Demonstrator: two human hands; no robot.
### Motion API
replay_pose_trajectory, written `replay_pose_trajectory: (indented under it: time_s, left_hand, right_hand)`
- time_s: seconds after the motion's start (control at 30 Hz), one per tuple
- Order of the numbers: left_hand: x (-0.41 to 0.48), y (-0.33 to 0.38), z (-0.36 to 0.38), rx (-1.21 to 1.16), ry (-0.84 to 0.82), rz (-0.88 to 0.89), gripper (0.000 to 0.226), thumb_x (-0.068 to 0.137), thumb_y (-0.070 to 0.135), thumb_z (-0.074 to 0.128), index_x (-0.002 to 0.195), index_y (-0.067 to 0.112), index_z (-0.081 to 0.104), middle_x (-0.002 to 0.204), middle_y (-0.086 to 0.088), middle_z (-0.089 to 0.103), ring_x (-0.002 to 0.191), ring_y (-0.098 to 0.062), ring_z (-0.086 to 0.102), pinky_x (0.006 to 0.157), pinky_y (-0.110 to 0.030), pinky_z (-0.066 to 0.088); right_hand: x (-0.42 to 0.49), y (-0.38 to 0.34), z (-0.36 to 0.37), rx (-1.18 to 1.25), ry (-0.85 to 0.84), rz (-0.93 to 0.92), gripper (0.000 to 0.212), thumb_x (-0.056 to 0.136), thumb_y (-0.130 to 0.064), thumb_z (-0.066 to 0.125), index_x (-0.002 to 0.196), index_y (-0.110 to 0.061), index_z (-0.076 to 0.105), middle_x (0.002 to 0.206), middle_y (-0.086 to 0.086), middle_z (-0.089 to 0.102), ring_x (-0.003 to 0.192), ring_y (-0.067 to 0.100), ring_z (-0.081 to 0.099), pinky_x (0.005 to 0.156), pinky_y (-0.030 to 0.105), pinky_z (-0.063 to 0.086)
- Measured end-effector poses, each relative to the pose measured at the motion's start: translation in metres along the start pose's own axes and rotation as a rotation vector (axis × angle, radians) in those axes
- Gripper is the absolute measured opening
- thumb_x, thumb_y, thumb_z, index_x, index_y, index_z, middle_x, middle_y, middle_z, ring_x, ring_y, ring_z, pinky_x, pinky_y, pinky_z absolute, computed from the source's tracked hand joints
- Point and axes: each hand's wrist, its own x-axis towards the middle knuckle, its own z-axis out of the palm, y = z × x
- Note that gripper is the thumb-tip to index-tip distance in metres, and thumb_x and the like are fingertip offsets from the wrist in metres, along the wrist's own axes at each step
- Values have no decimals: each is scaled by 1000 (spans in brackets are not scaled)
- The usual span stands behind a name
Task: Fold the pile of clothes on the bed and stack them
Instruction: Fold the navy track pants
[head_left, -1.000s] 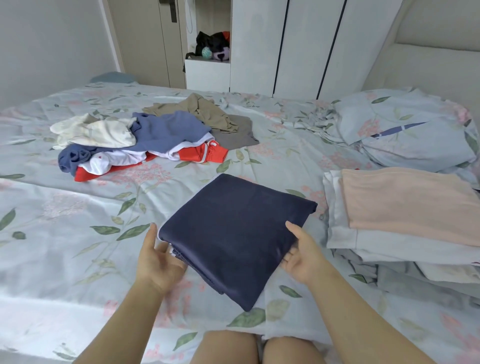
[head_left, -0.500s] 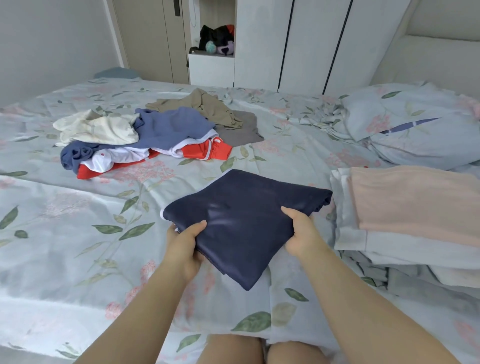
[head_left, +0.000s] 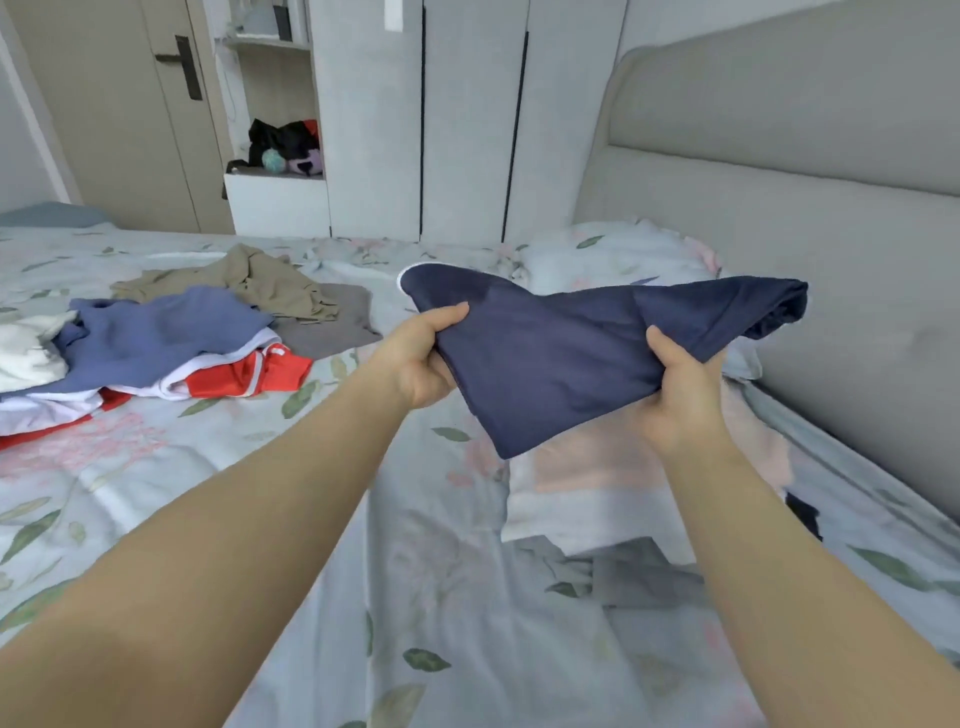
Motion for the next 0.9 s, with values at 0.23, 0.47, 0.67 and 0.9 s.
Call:
replay_pose_trajectory:
  time_s: [0.23,0.47,0.67,0.9]
  left_hand:
    - [40,-102,29,273,37,-323,38,85,36,67,119,21,55,110,1,64,95,-20,61,81,-38,51]
    - [62,-108,35,358,73,-97,49,90,5,57,131,28,41,123,2,58,104,-22,59,75,-33,54]
    - [74,-97,44,298,-19,26,46,91,-1,55,129,23,42,114,2,61,96,-18,62,74,-33,54]
    - [69,-124,64,676,126,75,72,93,9,52,150,23,11,136,-3,45,113,-30,50,90,-37,45]
  right_hand:
    - [-4,10,-94,-137,349,252,50,90,0,57,135,-19,45,124,6,60,94,19,63,61,29,55]
    - [25,-16,-94,36,619,290,51,77,-25,74,124,-21,53,117,5,64,96,29,65,67,42,58]
    - [20,-26,-106,69,611,33,38,87,3,60,112,-25,51,123,6,61,106,27,63,90,47,53]
    - [-1,-23,-141,-196,772,39,60,78,-1,67,131,-13,41,127,12,55,105,27,60,88,46,52]
